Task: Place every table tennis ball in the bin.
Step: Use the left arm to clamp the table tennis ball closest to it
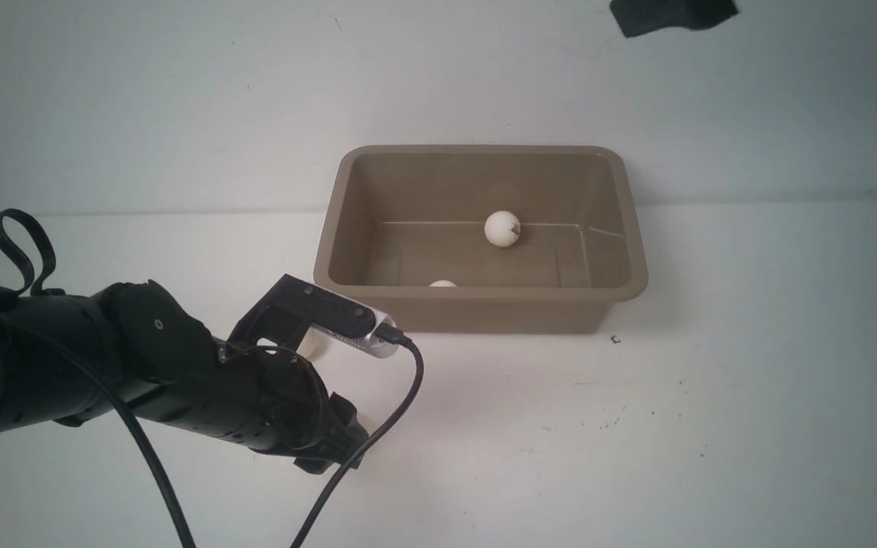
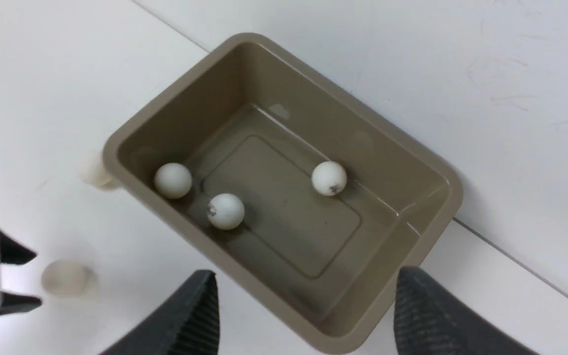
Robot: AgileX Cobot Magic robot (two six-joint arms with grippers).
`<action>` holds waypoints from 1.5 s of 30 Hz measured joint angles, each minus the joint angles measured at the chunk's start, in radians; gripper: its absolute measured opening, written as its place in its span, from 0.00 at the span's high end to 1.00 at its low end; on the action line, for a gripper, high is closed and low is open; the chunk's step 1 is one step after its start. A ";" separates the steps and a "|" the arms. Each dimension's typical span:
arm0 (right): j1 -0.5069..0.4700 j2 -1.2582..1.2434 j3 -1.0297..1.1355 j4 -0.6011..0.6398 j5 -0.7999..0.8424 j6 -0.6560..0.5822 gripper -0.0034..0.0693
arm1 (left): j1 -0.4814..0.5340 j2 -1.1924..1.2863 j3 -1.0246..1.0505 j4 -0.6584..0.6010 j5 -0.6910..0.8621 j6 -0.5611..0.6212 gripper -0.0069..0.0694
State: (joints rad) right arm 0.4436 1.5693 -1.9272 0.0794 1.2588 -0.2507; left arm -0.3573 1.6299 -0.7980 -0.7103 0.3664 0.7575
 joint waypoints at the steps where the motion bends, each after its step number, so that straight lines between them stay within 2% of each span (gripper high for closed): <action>1: 0.000 -0.010 0.000 0.001 0.006 -0.003 0.35 | -0.001 0.003 -0.001 0.000 -0.003 0.000 0.40; 7: 0.000 -0.064 0.000 0.010 0.018 -0.004 0.35 | -0.001 0.036 -0.015 0.003 -0.012 0.000 0.40; 15: 0.000 -0.069 0.000 0.025 0.021 -0.004 0.35 | -0.001 0.086 -0.087 0.003 -0.003 0.002 0.34; 27: 0.000 -0.069 0.000 0.040 0.021 -0.008 0.35 | -0.003 0.161 -0.096 0.003 0.025 0.000 0.33; 29: 0.000 -0.069 0.000 0.041 0.021 -0.008 0.35 | -0.003 0.172 -0.096 0.003 0.025 -0.003 0.34; 33: 0.000 -0.069 0.000 0.043 0.021 -0.008 0.35 | -0.003 0.188 -0.097 0.001 0.027 -0.009 0.45; 39: 0.000 -0.069 0.000 0.043 0.021 -0.008 0.36 | -0.003 0.146 -0.098 0.000 0.048 -0.010 0.45; 45: 0.000 -0.069 0.000 0.043 0.021 -0.019 0.43 | -0.003 -0.055 -0.116 -0.024 0.067 -0.010 0.45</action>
State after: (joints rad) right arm 0.4436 1.4999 -1.9272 0.1229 1.2797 -0.2699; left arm -0.3603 1.5751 -0.9144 -0.7341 0.4330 0.7471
